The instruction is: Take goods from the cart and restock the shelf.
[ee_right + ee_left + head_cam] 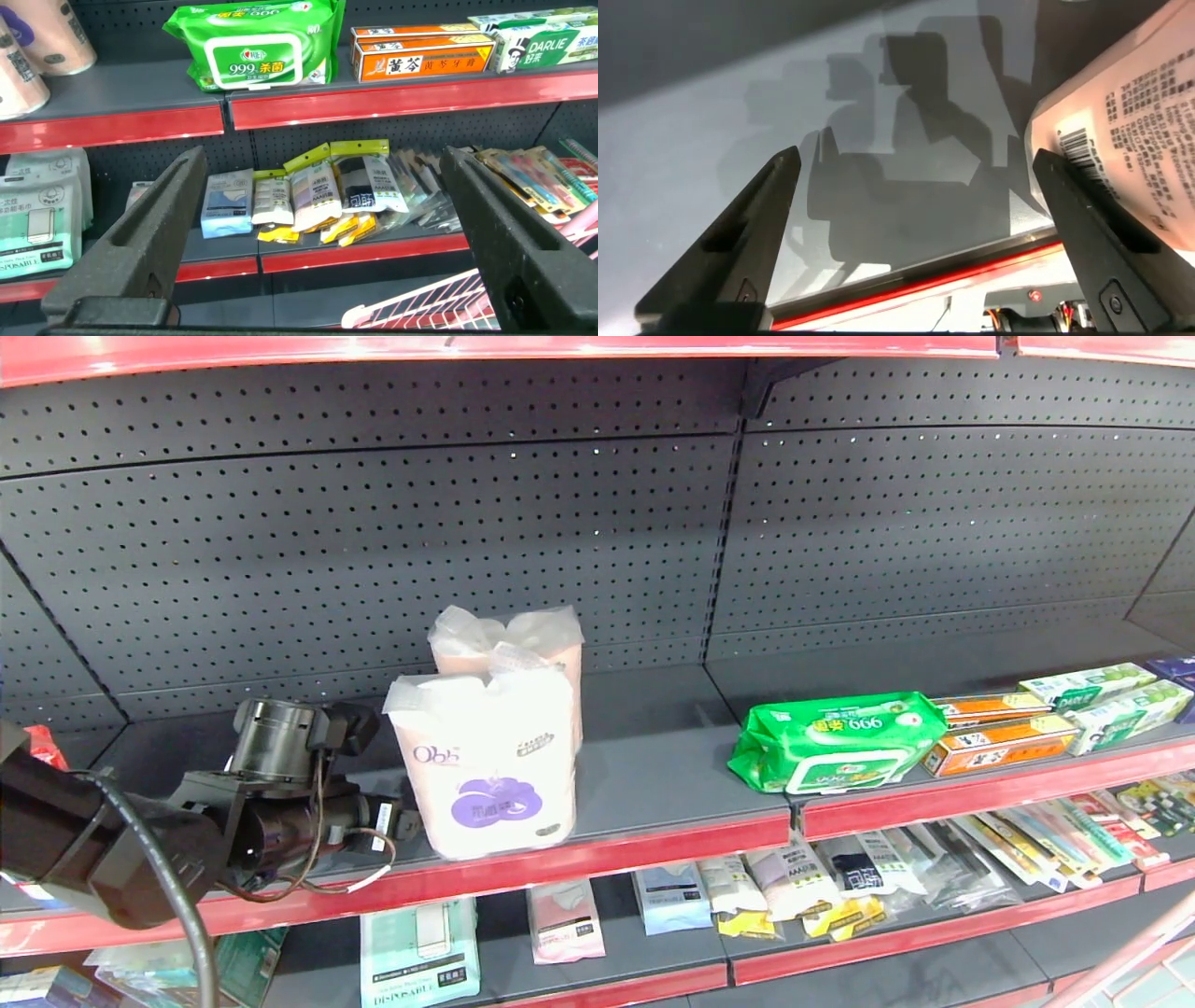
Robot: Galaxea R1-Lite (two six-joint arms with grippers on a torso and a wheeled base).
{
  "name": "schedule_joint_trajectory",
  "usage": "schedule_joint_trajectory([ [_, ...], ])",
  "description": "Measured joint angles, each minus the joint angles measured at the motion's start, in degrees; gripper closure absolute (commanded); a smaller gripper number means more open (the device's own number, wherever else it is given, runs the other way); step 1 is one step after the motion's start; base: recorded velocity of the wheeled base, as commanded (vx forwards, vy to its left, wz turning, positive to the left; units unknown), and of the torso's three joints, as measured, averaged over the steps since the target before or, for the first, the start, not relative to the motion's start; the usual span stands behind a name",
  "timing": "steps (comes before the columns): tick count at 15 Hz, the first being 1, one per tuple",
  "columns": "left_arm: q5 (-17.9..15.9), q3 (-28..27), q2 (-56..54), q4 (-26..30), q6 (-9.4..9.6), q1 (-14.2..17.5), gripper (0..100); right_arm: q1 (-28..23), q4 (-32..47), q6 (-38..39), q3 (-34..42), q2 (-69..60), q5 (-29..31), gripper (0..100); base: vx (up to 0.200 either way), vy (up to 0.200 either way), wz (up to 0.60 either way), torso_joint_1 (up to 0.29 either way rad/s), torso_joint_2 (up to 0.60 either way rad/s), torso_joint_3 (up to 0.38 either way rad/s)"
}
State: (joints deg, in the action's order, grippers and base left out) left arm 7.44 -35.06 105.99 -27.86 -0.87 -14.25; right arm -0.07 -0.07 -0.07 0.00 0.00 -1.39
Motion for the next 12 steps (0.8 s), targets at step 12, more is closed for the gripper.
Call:
schedule_joint_trajectory([
  [12,0.02,-0.82,0.02,0.07,0.09,-1.78,0,0.0,0.0,0.0,0.0,0.0,0.0,0,0.0,0.0,0.0,0.0,0.0,0.0],
])
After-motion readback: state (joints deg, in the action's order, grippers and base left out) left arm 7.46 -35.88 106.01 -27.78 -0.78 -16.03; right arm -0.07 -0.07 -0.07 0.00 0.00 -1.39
